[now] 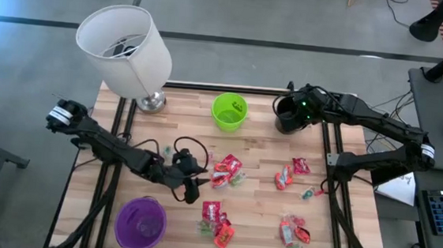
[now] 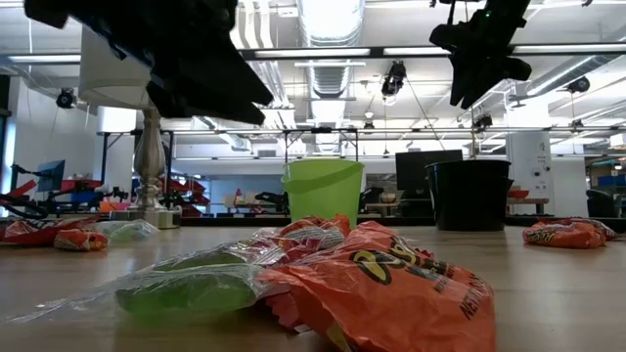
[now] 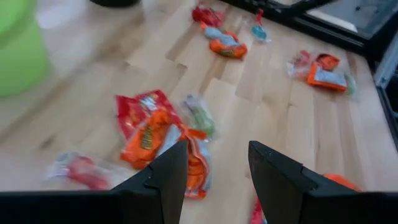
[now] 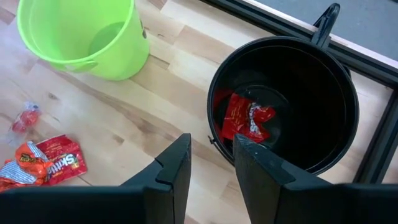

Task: Sort candy
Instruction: Put the orange chocolate into the green bucket

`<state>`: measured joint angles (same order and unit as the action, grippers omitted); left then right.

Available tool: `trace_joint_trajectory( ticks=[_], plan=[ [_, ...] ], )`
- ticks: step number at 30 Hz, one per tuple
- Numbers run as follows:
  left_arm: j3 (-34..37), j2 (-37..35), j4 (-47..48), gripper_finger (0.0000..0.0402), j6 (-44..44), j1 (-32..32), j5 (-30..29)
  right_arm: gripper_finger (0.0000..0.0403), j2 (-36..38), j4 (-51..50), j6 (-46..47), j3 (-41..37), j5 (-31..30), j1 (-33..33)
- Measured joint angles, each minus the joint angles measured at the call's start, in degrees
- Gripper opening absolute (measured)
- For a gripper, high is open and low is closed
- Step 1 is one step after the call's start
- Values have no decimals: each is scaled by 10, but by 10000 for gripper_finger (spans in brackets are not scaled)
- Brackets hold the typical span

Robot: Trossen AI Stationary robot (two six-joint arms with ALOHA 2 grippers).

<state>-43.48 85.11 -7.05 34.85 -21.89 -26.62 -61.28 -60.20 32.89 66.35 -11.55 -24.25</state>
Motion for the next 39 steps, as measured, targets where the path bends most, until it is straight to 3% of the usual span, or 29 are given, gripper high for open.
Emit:
trace_joint_trajectory(
  ticks=[8, 13, 25, 39],
  plan=[
    [-3, 48, -34, 152, -8, 8, 26, 116, 0, 0, -6, 0, 0, 0],
    [-46, 85, -22, 152, -75, 11, 50, 118, 0, 0, -14, 0, 0, 0],
    [-208, 209, 180, 152, -86, 34, 52, 117, 0, 0, -16, 0, 0, 0],
    [-197, 221, 197, 152, -56, 51, 87, 123, 0, -1, -33, 0, 1, 0]
  ],
)
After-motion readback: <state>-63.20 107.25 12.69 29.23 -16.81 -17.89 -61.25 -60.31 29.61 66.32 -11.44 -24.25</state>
